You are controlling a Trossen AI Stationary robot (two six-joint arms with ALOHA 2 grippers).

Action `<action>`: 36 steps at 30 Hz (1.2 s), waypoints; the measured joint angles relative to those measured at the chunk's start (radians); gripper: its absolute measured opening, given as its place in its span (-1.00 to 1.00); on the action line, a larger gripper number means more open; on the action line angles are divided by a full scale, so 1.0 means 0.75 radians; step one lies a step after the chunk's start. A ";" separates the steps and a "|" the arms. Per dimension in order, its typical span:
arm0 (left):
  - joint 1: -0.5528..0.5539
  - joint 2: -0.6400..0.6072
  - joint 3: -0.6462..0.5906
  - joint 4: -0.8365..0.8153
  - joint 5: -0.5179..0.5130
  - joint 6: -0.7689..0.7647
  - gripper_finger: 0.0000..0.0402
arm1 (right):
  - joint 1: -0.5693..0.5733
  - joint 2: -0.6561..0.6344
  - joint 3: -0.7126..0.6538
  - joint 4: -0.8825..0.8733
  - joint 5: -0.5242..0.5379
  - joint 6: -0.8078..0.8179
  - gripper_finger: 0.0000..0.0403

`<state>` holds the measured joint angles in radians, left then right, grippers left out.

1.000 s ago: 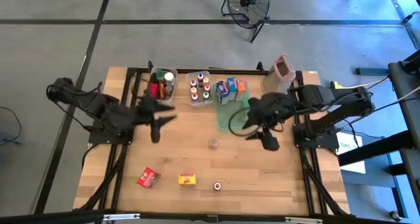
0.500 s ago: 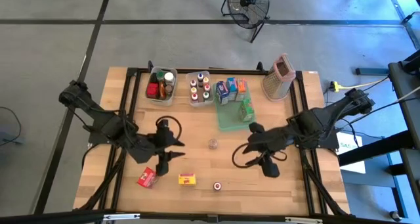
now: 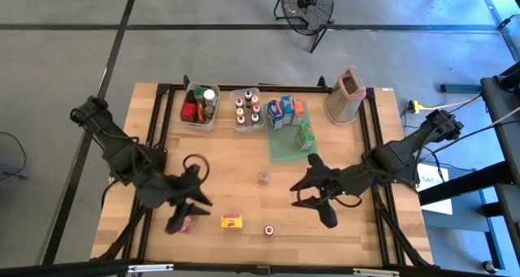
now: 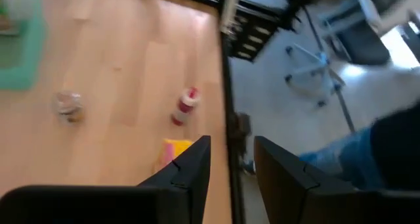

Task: Pick & Place Kitchen Items
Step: Put the red cereal box into the blue bin

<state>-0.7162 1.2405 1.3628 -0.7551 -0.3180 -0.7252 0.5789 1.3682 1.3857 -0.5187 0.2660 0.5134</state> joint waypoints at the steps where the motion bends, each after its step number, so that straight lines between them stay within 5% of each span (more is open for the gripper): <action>1: -0.019 0.000 0.000 0.004 0.005 0.030 -0.45 | -0.001 0.001 -0.001 0.018 0.015 0.001 -0.01; 15: -0.198 0.000 0.000 0.004 -0.216 0.130 -0.33 | 0.016 0.226 -0.001 0.356 0.053 0.100 -0.01; 27: -0.329 -0.084 0.000 -0.002 -0.446 0.064 0.29 | 0.017 0.312 -0.002 0.493 0.049 0.099 -0.01; 32: -0.384 -0.111 0.000 -0.005 -0.370 0.032 0.43 | 0.025 0.312 -0.002 0.502 0.049 0.099 -0.01; 36: -0.398 -0.103 0.000 -0.015 -0.270 -0.180 0.44 | 0.027 0.312 -0.002 0.496 0.018 0.098 -0.01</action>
<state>-1.0149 1.1632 1.3628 -0.7662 -0.5205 -0.8601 0.5991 1.6024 1.3846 -0.1469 0.2793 0.5872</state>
